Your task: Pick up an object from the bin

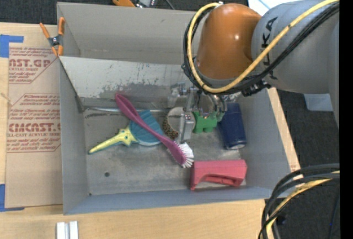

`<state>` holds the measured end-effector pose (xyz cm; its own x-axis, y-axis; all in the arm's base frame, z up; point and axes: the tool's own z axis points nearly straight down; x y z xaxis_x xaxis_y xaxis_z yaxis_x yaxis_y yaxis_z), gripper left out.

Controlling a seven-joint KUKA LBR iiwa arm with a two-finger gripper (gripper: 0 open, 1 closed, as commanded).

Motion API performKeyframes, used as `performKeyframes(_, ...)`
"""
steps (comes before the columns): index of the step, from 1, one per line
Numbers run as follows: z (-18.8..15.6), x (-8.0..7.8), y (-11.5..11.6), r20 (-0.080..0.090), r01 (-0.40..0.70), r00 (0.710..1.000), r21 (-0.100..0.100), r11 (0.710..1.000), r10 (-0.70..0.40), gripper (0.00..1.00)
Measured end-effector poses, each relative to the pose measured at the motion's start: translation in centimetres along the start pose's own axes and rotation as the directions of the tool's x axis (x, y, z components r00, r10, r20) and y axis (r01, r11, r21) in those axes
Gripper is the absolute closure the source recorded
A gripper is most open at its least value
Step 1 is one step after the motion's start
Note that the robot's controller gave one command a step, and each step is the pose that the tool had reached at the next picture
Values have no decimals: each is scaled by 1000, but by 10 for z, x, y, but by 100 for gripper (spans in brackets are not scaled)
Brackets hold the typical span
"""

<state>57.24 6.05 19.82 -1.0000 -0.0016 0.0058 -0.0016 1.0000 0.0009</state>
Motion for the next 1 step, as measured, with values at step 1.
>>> performKeyframes(1, -5, -1, 0, 8, -1, 1000, -1, 1000, 1, 0)
